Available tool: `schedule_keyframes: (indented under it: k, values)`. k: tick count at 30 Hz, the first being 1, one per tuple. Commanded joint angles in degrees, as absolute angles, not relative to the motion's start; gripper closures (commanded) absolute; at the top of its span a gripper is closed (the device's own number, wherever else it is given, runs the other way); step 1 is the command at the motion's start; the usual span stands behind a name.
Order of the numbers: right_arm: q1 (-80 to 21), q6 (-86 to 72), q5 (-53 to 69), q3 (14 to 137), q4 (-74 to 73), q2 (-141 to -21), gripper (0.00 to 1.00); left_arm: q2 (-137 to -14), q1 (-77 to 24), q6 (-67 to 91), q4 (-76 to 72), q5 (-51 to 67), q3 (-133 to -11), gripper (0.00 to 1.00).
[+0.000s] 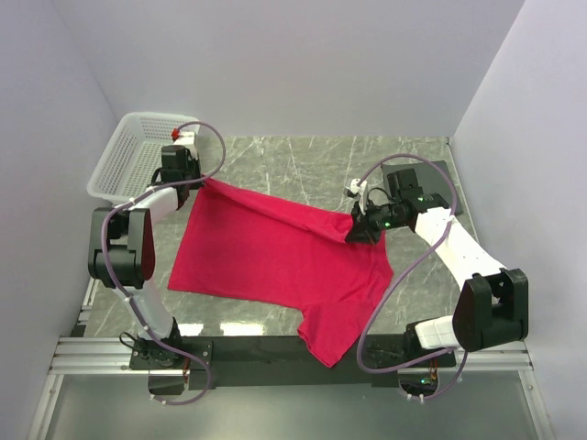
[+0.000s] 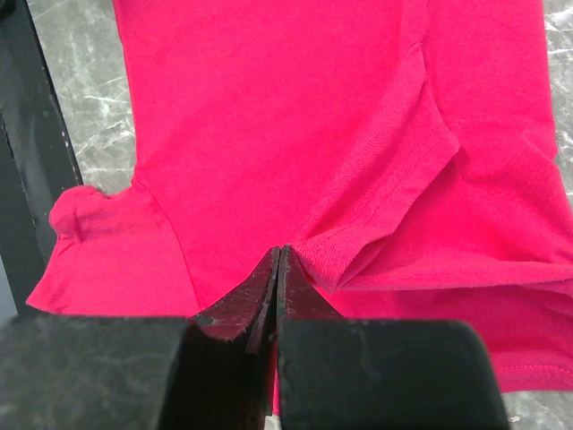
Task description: Fold and stack the t-shirts
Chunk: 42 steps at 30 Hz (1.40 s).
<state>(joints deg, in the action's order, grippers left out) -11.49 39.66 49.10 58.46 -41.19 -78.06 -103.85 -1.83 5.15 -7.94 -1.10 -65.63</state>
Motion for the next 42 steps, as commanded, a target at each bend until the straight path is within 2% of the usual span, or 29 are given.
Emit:
schedule_keyframes:
  k: [1,2,5,6,8,11,13,17,18,26,32,35,37,38,40,42]
  values:
    - [-12.1,39.0,48.8,57.8,-39.6,-77.7,1.00,-99.9,-2.0,4.6,-9.9,-1.8,-64.5,0.98]
    - [-12.1,39.1,48.6,57.7,-39.8,-77.6,1.00,-99.5,-2.0,4.7,-10.0,-1.9,-64.3,0.97]
    - [-12.3,40.0,48.3,57.2,-40.5,-77.8,0.96,-98.1,-2.0,5.4,-10.2,-2.3,-63.5,0.86]
    - [-12.2,40.4,48.1,57.0,-40.9,-77.8,0.96,-97.7,-2.0,5.6,-10.3,-2.5,-62.9,0.80]
    - [-12.5,41.3,47.9,56.5,-41.7,-77.3,0.95,-96.0,-2.0,6.6,-10.5,-2.5,-62.4,0.75]
    - [-12.9,42.0,47.2,55.5,-42.4,-76.8,0.87,-93.4,-2.0,7.7,-10.9,-2.0,-61.2,0.65]
    - [-13.1,42.4,46.6,54.9,-42.5,-76.8,0.84,-92.3,-2.0,8.3,-11.1,-1.4,-60.8,0.64]
    - [-13.5,41.9,46.3,54.2,-42.2,-76.8,0.78,-89.2,-2.0,9.1,-10.5,-0.4,-60.2,0.56]
    - [-13.7,41.7,46.1,54.1,-42.1,-76.8,0.78,-88.7,-2.0,9.1,-10.3,0.9,-59.9,0.44]
    - [-13.4,38.7,46.1,56.7,-41.7,-76.6,0.76,-82.9,-2.0,9.7,-8.9,0.2,-57.7,0.42]
    - [-8.1,20.8,39.2,59.3,-32.5,-78.2,0.69,-73.8,-2.0,12.7,-5.1,0.2,-54.3,0.43]
    - [-4.8,13.7,34.5,59.1,-29.4,-79.6,0.65,-67.3,-1.9,14.4,-2.0,-3.9,-52.8,0.39]
    - [-3.4,10.2,31.7,59.2,-28.4,-81.0,0.62,-64.0,-1.9,18.8,-0.8,-6.4,-51.6,0.21]
    - [-2.8,9.6,31.6,59.5,-28.6,-81.7,0.60,-60.9,-1.8,20.1,-0.2,-7.5,-50.0,0.07]
    - [-1.1,7.4,31.4,60.8,-28.9,-84.3,0.59,-58.2,-1.7,22.7,-0.2,-6.8,-48.3,0.02]
    - [-0.3,6.1,32.1,62.2,-29.3,-86.3,0.59,-55.1,-1.5,23.9,-0.2,-2.6,-46.0,0.01]
